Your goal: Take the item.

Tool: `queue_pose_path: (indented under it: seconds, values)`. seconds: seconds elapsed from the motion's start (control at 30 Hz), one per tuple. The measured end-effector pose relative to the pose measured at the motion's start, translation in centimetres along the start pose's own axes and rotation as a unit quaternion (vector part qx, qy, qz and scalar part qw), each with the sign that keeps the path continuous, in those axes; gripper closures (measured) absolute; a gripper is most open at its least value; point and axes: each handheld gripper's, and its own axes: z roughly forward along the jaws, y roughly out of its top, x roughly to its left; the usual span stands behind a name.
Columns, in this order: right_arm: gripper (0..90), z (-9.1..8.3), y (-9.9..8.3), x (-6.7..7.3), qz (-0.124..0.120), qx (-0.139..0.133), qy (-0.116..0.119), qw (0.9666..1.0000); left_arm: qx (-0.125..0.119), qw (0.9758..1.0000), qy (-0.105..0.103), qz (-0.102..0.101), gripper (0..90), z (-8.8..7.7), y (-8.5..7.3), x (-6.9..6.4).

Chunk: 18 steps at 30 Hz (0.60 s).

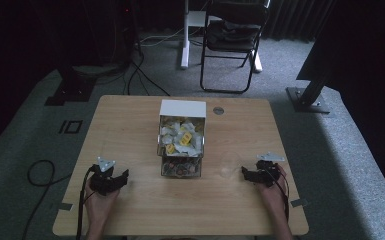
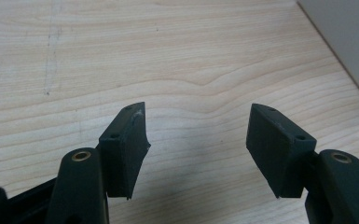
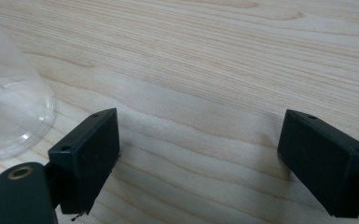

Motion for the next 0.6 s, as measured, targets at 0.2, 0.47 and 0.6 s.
queue_pose_path:
  seconds: [0.2, 0.47, 0.6]
  values:
    - [12.4, 0.0, 0.0, 0.0, 0.001, 0.0, 0.0, 1.0, -0.011, 0.9999, -0.006, 0.009, 39.1, -0.9, 0.4, -0.6]
    - [12.4, 0.0, 0.0, 0.0, 0.0, 0.0, 0.0, 1.0, -0.021, 0.9996, -0.013, 0.015, 39.0, -1.6, 1.1, -1.3]
    - [12.4, 0.0, 0.0, 0.0, 0.0, 0.0, 0.0, 1.0, -0.025, 0.9992, -0.02, 0.022, 39.2, -2.0, 1.4, -1.9]
